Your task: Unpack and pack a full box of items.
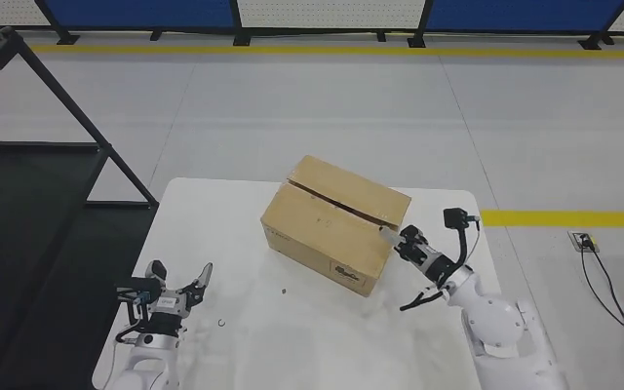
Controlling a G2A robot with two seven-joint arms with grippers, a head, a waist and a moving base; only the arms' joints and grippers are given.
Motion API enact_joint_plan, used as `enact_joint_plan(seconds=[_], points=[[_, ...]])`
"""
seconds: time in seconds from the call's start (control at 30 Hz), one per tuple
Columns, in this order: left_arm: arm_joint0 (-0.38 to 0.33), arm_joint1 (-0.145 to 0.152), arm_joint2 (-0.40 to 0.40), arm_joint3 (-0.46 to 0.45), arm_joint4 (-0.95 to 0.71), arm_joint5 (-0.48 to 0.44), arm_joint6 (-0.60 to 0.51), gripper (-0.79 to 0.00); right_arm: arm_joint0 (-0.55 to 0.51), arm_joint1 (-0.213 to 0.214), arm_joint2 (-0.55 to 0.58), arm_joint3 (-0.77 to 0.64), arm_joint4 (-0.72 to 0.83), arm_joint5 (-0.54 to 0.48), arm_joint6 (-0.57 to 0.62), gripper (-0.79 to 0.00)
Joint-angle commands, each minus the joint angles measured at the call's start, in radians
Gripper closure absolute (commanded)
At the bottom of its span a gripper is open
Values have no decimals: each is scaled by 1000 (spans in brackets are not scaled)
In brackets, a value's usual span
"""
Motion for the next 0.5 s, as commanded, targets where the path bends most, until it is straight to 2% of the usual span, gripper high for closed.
enact_joint_plan(seconds=[0.0, 0.03, 0.17, 0.47], points=[[0, -1, 1, 2, 0, 1, 0, -785, 5, 3, 6, 8, 24, -9, 9, -406], [-1, -1, 1, 2, 0, 0, 0, -785, 6, 5, 8, 9, 27, -13, 12, -382], [0, -2, -1, 3, -3, 3, 2, -785, 8, 9, 6, 8, 35, -14, 13, -382], [0, -4, -3, 6, -5, 3, 4, -785, 24, 20, -16, 18, 41, 4, 69, -329]])
